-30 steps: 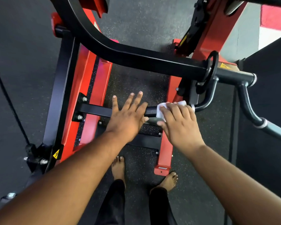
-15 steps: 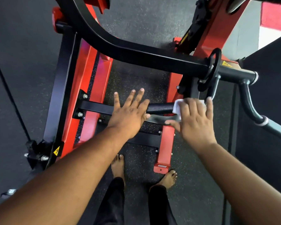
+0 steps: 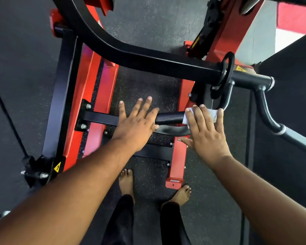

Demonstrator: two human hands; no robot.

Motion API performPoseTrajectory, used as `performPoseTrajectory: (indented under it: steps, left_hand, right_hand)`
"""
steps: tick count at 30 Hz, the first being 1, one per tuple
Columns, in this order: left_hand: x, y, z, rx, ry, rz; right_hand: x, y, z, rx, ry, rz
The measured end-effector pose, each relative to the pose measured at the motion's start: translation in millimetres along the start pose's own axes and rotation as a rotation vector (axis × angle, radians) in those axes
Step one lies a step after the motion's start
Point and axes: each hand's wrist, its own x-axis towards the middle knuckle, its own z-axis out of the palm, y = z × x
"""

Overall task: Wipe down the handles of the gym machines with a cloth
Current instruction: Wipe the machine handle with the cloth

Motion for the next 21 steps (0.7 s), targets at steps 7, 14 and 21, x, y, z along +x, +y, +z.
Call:
performPoseTrajectory:
  steps: [7, 14, 21]
  left_hand:
    - [-3, -7, 4, 0.044, 0.018, 0.036]
    - [-8, -14, 7, -0.001, 0.066, 0.051]
    - [16, 7, -7, 0.039, 0.054, 0.148]
  right_hand:
    - [37, -69, -23, 0.065, 0.028, -0.099]
    - [27, -25, -5, 0.045, 0.123, -0.151]
    - [9, 28, 9, 0.181, 0.175, -0.031]
